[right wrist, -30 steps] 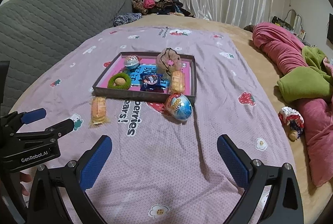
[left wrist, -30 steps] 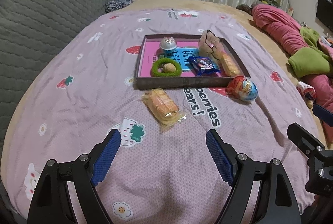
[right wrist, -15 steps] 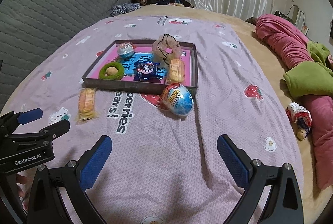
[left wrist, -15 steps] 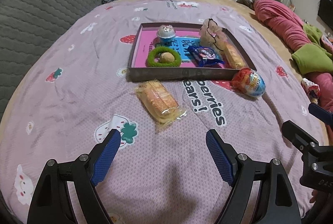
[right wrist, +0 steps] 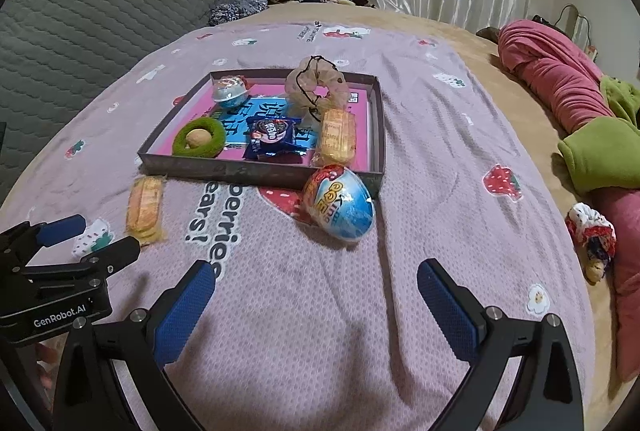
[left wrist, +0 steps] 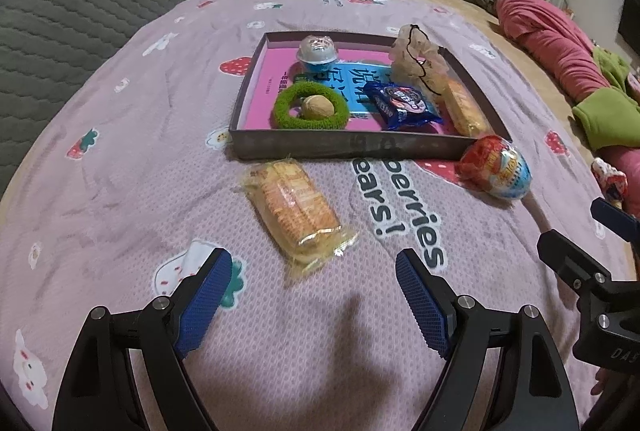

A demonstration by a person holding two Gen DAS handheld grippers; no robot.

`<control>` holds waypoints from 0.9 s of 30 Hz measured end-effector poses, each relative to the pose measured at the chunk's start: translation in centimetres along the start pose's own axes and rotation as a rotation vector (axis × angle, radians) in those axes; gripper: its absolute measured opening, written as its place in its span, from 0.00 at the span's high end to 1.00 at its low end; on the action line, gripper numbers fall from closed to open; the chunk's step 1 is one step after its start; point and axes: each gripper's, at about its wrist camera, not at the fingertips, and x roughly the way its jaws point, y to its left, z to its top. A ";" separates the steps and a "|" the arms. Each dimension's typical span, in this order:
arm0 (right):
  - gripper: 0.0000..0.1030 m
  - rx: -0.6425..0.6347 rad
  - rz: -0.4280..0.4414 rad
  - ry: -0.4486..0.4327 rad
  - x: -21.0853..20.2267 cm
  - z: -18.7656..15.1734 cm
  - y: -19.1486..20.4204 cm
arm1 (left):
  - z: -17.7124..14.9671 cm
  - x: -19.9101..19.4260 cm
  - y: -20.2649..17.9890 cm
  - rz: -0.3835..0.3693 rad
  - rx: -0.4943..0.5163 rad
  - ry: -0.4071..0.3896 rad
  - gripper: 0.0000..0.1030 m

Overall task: Organize objects
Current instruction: 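Approach the biscuit pack with the left tool while the right tool approaches the chocolate egg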

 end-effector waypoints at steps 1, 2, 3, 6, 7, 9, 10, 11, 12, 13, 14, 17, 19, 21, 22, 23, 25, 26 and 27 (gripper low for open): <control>0.01 -0.001 0.000 0.002 0.3 0.2 -0.1 | 0.2 0.3 0.0 0.002 -0.001 0.002 0.18; 0.01 -0.002 -0.002 0.005 0.7 0.4 -0.1 | 0.4 0.6 -0.1 0.007 -0.001 0.004 0.18; 0.01 -0.005 -0.003 0.006 1.0 0.5 -0.1 | 0.6 1.0 -0.1 0.016 -0.003 0.007 0.18; 0.01 -0.018 -0.005 0.011 2.0 0.9 -0.3 | 1.2 2.1 -0.1 0.029 -0.012 0.015 0.18; 0.01 -0.020 -0.008 0.013 2.4 1.1 -0.4 | 1.3 2.4 0.0 0.029 -0.017 0.017 0.18; 0.01 -0.020 -0.008 0.009 3.0 1.3 -0.6 | 1.7 3.1 0.1 0.029 -0.026 0.020 0.18; 0.01 -0.020 -0.008 0.007 3.3 1.5 -0.6 | 1.9 3.4 0.1 0.030 -0.030 0.024 0.18; 0.01 -0.019 -0.009 0.011 3.7 1.6 -0.7 | 2.1 3.8 0.2 0.032 -0.035 0.030 0.18; 0.01 -0.020 -0.011 0.020 4.2 1.8 -0.9 | 2.2 4.2 0.3 0.038 -0.039 0.034 0.18; 0.01 -0.021 -0.014 0.025 4.7 1.9 -1.0 | 2.4 4.5 0.4 0.042 -0.043 0.038 0.18; 0.01 -0.023 -0.018 0.030 5.2 2.0 -1.1 | 2.5 4.8 0.4 0.042 -0.046 0.040 0.18; 0.01 -0.029 -0.026 0.036 6.3 2.4 -1.2 | 2.7 5.6 0.3 0.055 -0.041 0.045 0.18; 0.01 -0.031 -0.027 0.046 7.0 2.5 -1.3 | 2.9 6.1 0.2 0.053 -0.045 0.050 0.18; 0.01 -0.028 -0.024 0.053 7.8 2.6 -1.4 | 3.0 6.4 0.3 0.052 -0.049 0.051 0.18; 0.01 -0.027 -0.018 0.055 8.0 2.6 -1.4 | 3.1 6.5 0.3 0.054 -0.050 0.050 0.18; 0.01 -0.025 -0.016 0.055 8.2 2.6 -1.4 | 3.1 6.6 0.4 0.056 -0.053 0.051 0.18; 0.01 -0.028 -0.019 0.051 8.6 2.7 -1.4 | 3.2 7.0 0.5 0.049 -0.060 0.054 0.18; 0.01 -0.031 -0.021 0.051 8.8 2.7 -1.3 | 3.2 7.1 0.5 0.051 -0.060 0.056 0.18; 0.01 -0.035 -0.022 0.052 9.0 2.8 -1.3 | 3.3 7.3 0.5 0.057 -0.062 0.056 0.18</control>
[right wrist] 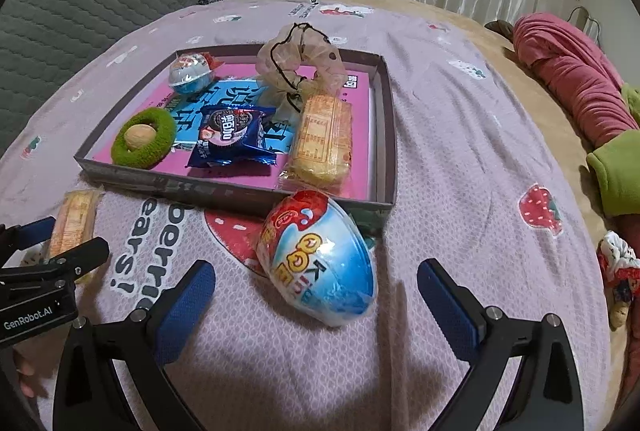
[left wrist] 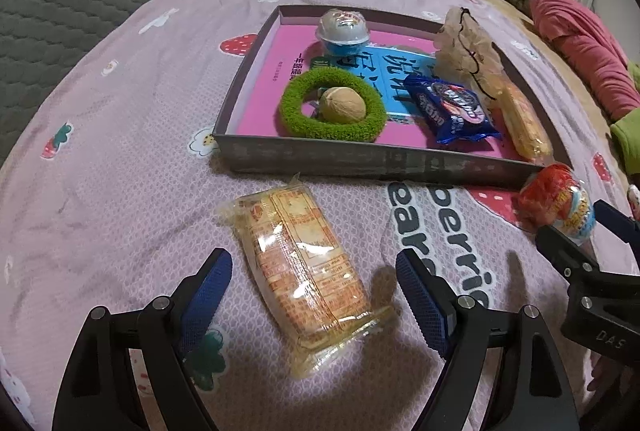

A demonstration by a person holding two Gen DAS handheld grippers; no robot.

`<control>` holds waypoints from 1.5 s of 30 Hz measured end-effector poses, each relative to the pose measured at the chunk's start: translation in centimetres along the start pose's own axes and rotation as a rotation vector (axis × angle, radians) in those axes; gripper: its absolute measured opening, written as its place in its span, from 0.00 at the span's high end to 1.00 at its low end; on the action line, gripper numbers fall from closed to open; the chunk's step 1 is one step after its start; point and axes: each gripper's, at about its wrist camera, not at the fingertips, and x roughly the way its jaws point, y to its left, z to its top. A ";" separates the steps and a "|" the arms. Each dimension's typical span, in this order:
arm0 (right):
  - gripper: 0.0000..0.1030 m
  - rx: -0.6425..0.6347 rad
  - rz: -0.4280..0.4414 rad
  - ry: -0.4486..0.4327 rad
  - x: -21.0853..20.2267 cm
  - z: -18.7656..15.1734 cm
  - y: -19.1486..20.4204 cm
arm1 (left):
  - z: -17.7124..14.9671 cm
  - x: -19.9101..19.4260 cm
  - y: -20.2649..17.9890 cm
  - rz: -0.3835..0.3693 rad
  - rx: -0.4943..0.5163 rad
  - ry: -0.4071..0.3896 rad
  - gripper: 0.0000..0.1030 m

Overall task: Organize objects
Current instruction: 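Approach the biscuit pack with the left tool while the right tool approaches the chocolate egg, then grasp the biscuit pack with the left tool while the right tool grasps the chocolate egg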

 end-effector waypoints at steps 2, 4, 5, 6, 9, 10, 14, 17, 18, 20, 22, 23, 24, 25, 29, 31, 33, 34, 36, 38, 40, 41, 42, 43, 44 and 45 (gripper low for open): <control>0.01 -0.005 -0.001 -0.007 0.2 0.1 0.1 | 0.1 0.3 0.1 0.003 -0.007 0.004 0.18; 0.02 -0.004 -0.002 -0.009 0.6 0.2 0.1 | 0.2 0.6 0.3 0.001 -0.018 0.006 0.18; 0.04 -0.001 0.001 -0.011 0.8 0.2 0.1 | 0.2 0.7 0.4 0.002 -0.019 0.007 0.18; 0.10 0.004 0.003 -0.011 1.0 0.3 0.0 | 0.2 0.9 0.4 0.007 -0.020 0.011 0.18; 0.20 0.012 0.009 -0.005 1.4 0.3 0.0 | 0.3 1.2 0.8 0.012 -0.029 0.014 0.18; 0.21 0.012 0.011 -0.005 1.5 0.3 0.1 | 0.3 1.2 0.9 0.012 -0.031 0.015 0.18; 0.30 0.011 0.022 -0.018 1.4 0.2 0.5 | 0.3 1.3 1.2 0.010 -0.037 0.012 0.18; 0.36 0.013 0.026 -0.019 1.4 0.2 0.6 | 0.3 1.2 1.4 0.002 -0.041 0.009 0.18; 0.40 0.014 0.030 -0.021 1.4 0.2 0.7 | 0.3 1.3 1.4 0.001 -0.041 0.008 0.18; 0.42 0.023 0.041 -0.024 1.3 0.0 0.8 | 0.3 1.2 1.4 -0.002 -0.035 0.007 0.18; 0.42 0.027 0.055 -0.031 1.2 -0.1 0.9 | 0.3 1.2 1.3 -0.022 -0.033 0.004 0.19; 0.42 0.033 0.062 -0.032 1.2 -0.2 0.9 | 0.3 1.2 1.3 -0.029 -0.030 0.005 0.22; 0.43 0.035 0.069 -0.032 1.1 -0.2 0.9 | 0.3 1.2 1.2 -0.035 -0.029 0.004 0.27; 0.43 0.040 0.075 -0.036 1.0 -0.3 1.0 | 0.3 1.2 1.1 -0.037 -0.026 0.005 0.31; 0.43 0.053 0.103 -0.043 0.6 -0.6 1.2 | 0.3 1.2 1.0 -0.048 -0.020 0.005 0.37; 0.43 0.057 0.117 -0.047 0.4 -0.8 1.5 | 0.3 1.2 1.0 -0.051 -0.019 0.005 0.45; 0.43 0.053 0.126 -0.054 0.1 -1.0 2.0 | 0.3 1.3 0.9 -0.061 -0.016 0.008 0.48; 0.43 0.053 0.129 -0.055 -0.1 -1.1 2.1 | 0.3 1.2 0.9 -0.062 -0.013 0.008 0.48; 0.43 0.061 0.137 -0.060 -0.3 -1.2 2.2 | 0.3 1.2 1.1 -0.073 -0.021 0.007 0.50; 0.43 0.071 0.150 -0.062 -0.5 -1.3 2.2 | 0.2 1.1 1.4 -0.086 -0.032 -0.001 0.51; 0.43 0.081 0.160 -0.064 -0.6 -1.6 2.2 | 0.0 0.8 1.3 -0.079 -0.019 -0.005 0.53; 0.43 0.088 0.167 -0.065 -0.8 -1.7 2.1 | -0.1 0.7 1.2 -0.072 -0.012 -0.012 0.53; 0.44 0.095 0.172 -0.067 -0.9 -1.8 2.1 | -0.3 0.6 1.1 -0.063 -0.002 -0.013 0.53; 0.44 0.099 0.178 -0.067 -1.0 -1.9 2.1 | -0.4 0.4 1.0 -0.063 0.005 -0.018 0.54; 0.44 0.103 0.184 -0.069 -1.2 -2.1 2.1 | -0.6 0.2 0.8 -0.061 0.008 -0.024 0.54; 0.44 0.108 0.189 -0.072 -1.4 -2.2 2.0 | -0.8 0.0 0.8 -0.059 0.015 -0.024 0.54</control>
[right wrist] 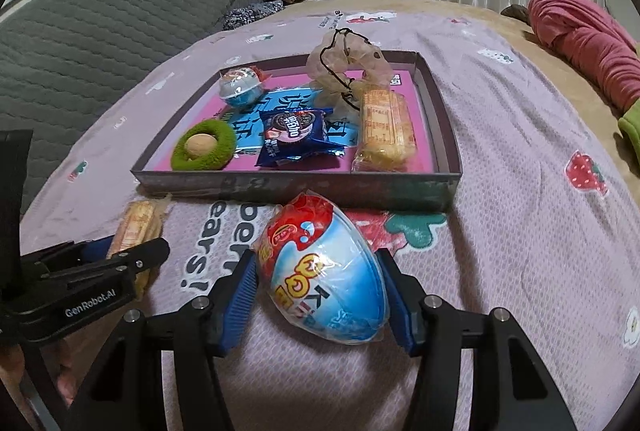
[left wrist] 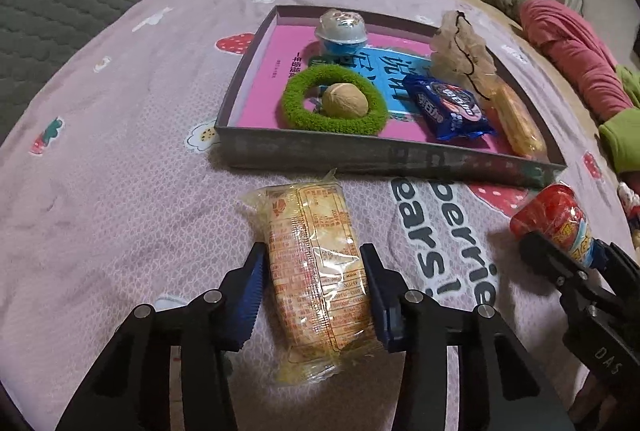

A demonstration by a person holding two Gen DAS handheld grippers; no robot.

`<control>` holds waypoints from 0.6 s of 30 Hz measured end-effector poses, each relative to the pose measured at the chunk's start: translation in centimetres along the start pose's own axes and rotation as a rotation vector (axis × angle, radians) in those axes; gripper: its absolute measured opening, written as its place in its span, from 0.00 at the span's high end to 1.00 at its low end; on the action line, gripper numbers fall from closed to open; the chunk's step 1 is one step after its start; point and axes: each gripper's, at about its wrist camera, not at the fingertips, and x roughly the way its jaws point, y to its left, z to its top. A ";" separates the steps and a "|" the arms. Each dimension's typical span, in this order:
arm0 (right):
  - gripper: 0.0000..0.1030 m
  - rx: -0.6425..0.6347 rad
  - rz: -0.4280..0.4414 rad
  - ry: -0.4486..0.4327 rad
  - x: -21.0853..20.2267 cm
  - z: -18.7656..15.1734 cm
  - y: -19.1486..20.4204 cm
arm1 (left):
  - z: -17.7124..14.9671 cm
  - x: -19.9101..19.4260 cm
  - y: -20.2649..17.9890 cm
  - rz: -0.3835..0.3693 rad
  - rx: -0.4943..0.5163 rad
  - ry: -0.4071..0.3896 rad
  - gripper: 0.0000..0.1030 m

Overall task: Organize objects
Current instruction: 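Grasp the biscuit pack with the left tool while the right tool grasps the chocolate egg, then lift the biscuit pack and chocolate egg and carry both over the tray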

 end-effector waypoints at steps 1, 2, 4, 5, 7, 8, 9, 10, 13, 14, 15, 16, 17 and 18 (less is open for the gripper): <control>0.44 0.004 0.004 -0.003 -0.2 -0.1 0.1 | -0.1 -0.2 -0.1 0.003 0.007 -0.003 0.55; 0.44 0.010 0.010 -0.007 -0.6 -0.2 0.1 | -0.3 -0.5 -0.2 0.009 0.015 -0.010 0.55; 0.44 0.017 0.016 -0.015 -1.1 -0.4 0.1 | -0.6 -1.2 -0.3 0.010 0.028 -0.022 0.57; 0.44 0.020 0.016 -0.019 -1.4 -0.5 0.2 | -0.7 -1.5 -0.3 0.009 0.032 -0.024 0.57; 0.44 0.024 0.018 -0.026 -2.0 -0.8 0.4 | -1.0 -2.2 -0.5 0.006 0.039 -0.031 0.57; 0.44 0.024 0.018 -0.028 -2.2 -1.0 0.5 | -1.1 -2.5 -0.5 0.005 0.042 -0.035 0.57; 0.44 0.026 0.018 -0.030 -2.6 -1.1 0.6 | -1.3 -2.9 -0.6 0.002 0.045 -0.039 0.57; 0.44 0.029 0.018 -0.034 -2.9 -1.2 0.7 | -1.4 -3.2 -0.6 0.000 0.046 -0.041 0.57; 0.44 0.035 0.022 -0.040 -3.8 -1.6 1.0 | -1.9 -4.3 -0.8 -0.007 0.052 -0.050 0.57; 0.44 0.032 0.021 -0.042 -4.2 -1.7 1.2 | -2.1 -4.7 -0.9 -0.008 0.057 -0.052 0.57; 0.44 0.031 0.021 -0.041 -4.5 -1.8 1.2 | -2.4 -5.1 -0.9 -0.012 0.061 -0.055 0.57; 0.44 0.029 0.021 -0.045 -4.9 -1.9 1.3 | -2.6 -5.5 -1.0 -0.016 0.063 -0.056 0.57; 0.44 0.027 0.019 -0.050 -5.2 -2.0 1.4 | -2.8 -5.9 -1.0 -0.020 0.064 -0.061 0.57; 0.44 0.025 0.019 -0.054 -5.6 -2.0 1.6 | -3.1 -6.3 -1.1 -0.020 0.065 -0.067 0.57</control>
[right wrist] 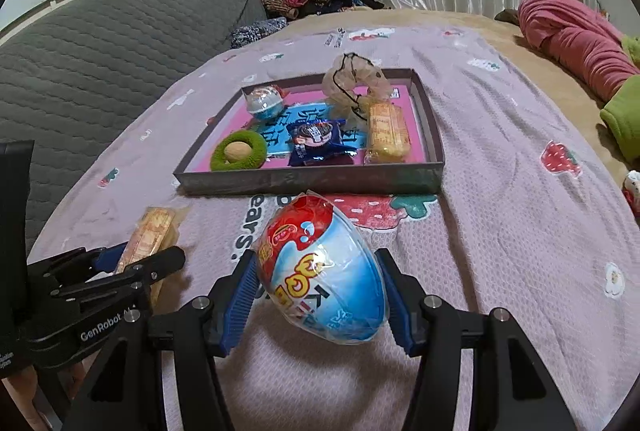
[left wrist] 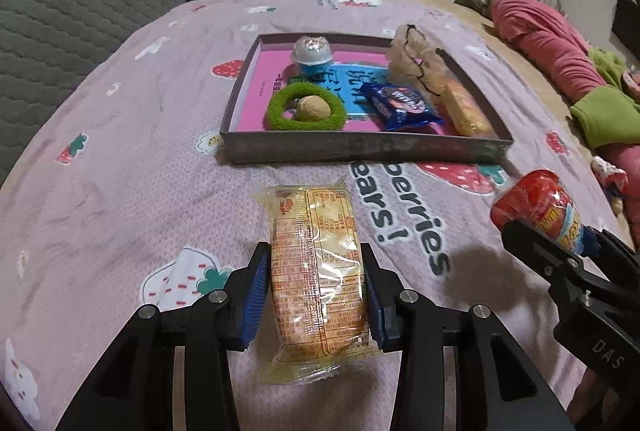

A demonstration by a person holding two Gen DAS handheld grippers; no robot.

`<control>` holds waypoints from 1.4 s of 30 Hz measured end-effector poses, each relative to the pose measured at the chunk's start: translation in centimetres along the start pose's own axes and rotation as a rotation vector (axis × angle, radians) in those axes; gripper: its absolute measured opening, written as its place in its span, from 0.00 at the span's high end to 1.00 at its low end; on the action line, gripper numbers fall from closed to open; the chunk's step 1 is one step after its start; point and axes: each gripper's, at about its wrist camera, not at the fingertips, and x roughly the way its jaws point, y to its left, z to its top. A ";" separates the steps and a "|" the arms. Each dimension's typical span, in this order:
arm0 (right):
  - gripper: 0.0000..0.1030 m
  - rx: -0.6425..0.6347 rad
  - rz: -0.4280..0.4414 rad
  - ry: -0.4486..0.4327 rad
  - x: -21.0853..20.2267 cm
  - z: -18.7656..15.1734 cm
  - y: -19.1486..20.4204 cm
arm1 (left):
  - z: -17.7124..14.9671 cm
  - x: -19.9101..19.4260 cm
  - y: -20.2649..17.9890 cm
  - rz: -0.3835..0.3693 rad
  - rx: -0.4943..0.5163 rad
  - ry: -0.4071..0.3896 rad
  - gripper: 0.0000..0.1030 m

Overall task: Organize objects
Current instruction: 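Lift the biscuit pack and chocolate egg and carry both over the tray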

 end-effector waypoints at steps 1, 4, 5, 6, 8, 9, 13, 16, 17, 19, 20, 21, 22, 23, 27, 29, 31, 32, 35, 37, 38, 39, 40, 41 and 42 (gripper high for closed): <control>0.44 0.000 0.000 -0.002 -0.3 0.0 0.1 | -0.1 -0.4 -0.1 -0.002 0.000 -0.002 0.57; 0.44 -0.002 -0.003 -0.009 -1.1 -0.2 0.4 | -0.4 -1.3 -0.1 -0.003 0.001 -0.009 0.57; 0.44 -0.002 -0.002 -0.010 -1.4 -0.2 0.6 | -0.4 -1.6 0.0 -0.006 0.000 -0.013 0.57; 0.44 -0.005 -0.003 -0.013 -1.7 -0.2 0.8 | -0.5 -1.9 0.0 -0.006 -0.002 -0.017 0.57; 0.44 -0.013 -0.006 -0.017 -2.2 -0.3 1.2 | -0.6 -2.7 0.1 -0.009 -0.003 -0.026 0.57; 0.44 -0.017 -0.005 -0.020 -2.5 -0.4 1.4 | -0.7 -3.0 0.1 -0.008 -0.004 -0.031 0.57; 0.44 -0.034 -0.008 -0.026 -3.6 -0.6 2.2 | -1.0 -4.3 0.1 -0.012 -0.002 -0.046 0.57; 0.44 -0.042 -0.009 -0.029 -4.3 -0.8 2.7 | -1.2 -5.2 0.2 -0.016 -0.002 -0.055 0.57; 0.44 -0.044 -0.011 -0.031 -4.5 -0.8 2.9 | -1.3 -5.5 0.2 -0.017 -0.002 -0.057 0.58; 0.44 -0.047 -0.012 -0.033 -5.0 -0.9 3.1 | -1.4 -6.2 0.2 -0.022 -0.002 -0.066 0.57; 0.44 -0.048 -0.012 -0.035 -5.2 -1.0 3.3 | -1.5 -6.6 0.2 -0.023 -0.002 -0.072 0.57; 0.44 -0.051 -0.012 -0.039 -5.5 -1.0 3.4 | -1.5 -6.9 0.2 -0.025 -0.002 -0.076 0.58; 0.44 -0.055 -0.014 -0.040 -5.7 -1.0 3.6 | -1.5 -7.1 0.2 -0.025 -0.001 -0.079 0.58; 0.44 -0.057 -0.015 -0.043 -6.0 -1.1 3.7 | -1.6 -7.4 0.3 -0.027 -0.003 -0.083 0.57; 0.44 -0.063 -0.020 -0.055 -7.0 -1.1 4.2 | -1.7 -8.5 0.5 -0.029 -0.005 -0.098 0.58; 0.44 -0.065 -0.018 -0.067 -7.7 -0.9 4.4 | -1.5 -9.0 0.5 -0.033 -0.004 -0.104 0.57; 0.44 -0.073 -0.019 -0.083 -8.4 -0.5 4.7 | -1.1 -9.7 0.5 -0.033 -0.001 -0.116 0.57; 0.44 -0.076 -0.021 -0.091 -8.7 -0.1 4.8 | -0.8 -10.0 0.4 -0.037 0.000 -0.122 0.57; 0.44 -0.087 -0.025 -0.116 -9.5 1.3 5.0 | 0.4 -11.0 0.4 -0.029 0.011 -0.151 0.57; 0.44 -0.100 -0.034 -0.135 -10.0 2.5 5.2 | 1.6 -11.7 0.5 -0.027 0.016 -0.173 0.58; 0.44 -0.107 -0.039 -0.146 -10.3 3.3 5.3 | 2.1 -12.0 0.5 -0.026 0.018 -0.180 0.57; 0.44 -0.115 -0.046 -0.157 -10.6 4.0 5.4 | 2.8 -12.2 0.5 -0.027 0.021 -0.190 0.57; 0.44 -0.122 -0.051 -0.164 -10.7 4.6 5.5 | 3.6 -12.5 0.5 -0.020 0.027 -0.202 0.57; 0.44 -0.128 -0.056 -0.174 -10.8 5.4 5.5 | 4.3 -12.6 0.5 -0.013 0.034 -0.211 0.57; 0.44 -0.136 -0.062 -0.187 -10.9 6.4 5.6 | 5.1 -12.8 0.5 -0.009 0.041 -0.221 0.58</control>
